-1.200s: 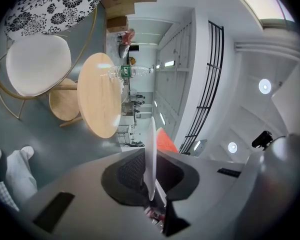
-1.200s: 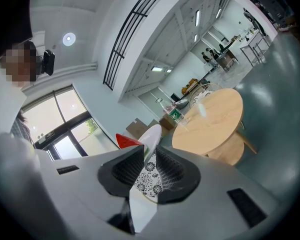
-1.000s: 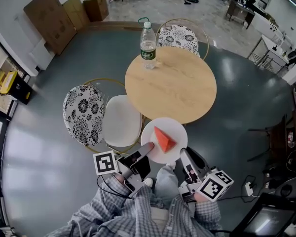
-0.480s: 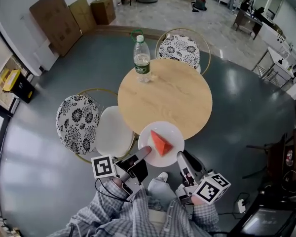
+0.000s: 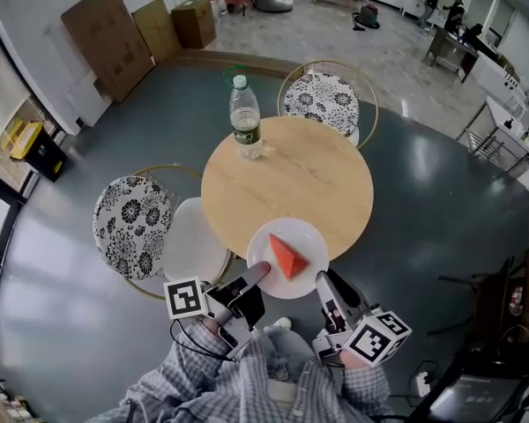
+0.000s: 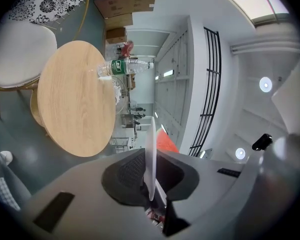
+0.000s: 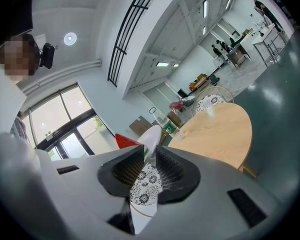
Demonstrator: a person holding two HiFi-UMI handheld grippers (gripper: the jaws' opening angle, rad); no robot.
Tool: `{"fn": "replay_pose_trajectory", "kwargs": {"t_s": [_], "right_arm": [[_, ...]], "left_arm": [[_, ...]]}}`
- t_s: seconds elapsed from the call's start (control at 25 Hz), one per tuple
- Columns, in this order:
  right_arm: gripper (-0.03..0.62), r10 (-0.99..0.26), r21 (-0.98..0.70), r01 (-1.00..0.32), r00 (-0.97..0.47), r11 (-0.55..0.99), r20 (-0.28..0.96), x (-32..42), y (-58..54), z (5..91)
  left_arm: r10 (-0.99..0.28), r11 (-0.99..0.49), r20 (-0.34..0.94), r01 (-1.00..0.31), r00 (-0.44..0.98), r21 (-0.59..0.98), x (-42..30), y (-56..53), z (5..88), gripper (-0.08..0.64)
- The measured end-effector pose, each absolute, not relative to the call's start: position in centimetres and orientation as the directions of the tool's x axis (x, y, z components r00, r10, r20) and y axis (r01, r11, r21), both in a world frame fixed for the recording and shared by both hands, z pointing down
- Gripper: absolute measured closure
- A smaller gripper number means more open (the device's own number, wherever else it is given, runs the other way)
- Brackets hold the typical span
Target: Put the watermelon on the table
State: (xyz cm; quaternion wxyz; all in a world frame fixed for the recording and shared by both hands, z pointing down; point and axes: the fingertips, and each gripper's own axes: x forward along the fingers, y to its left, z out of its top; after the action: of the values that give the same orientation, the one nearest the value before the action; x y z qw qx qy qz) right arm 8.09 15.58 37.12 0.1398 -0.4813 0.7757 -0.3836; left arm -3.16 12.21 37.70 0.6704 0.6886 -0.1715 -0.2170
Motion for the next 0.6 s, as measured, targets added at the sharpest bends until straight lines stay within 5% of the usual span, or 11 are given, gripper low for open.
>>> {"fn": "replay_pose_trajectory", "kwargs": {"t_s": [0.6], "right_arm": [[0.515, -0.865, -0.753, -0.629, -0.472, 0.192, 0.174, 10.2, 12.4, 38.9]], "left_arm": [[-0.517, -0.013, -0.027, 0.024, 0.855, 1.0, -1.1, 8.9, 39.1, 0.52]]}}
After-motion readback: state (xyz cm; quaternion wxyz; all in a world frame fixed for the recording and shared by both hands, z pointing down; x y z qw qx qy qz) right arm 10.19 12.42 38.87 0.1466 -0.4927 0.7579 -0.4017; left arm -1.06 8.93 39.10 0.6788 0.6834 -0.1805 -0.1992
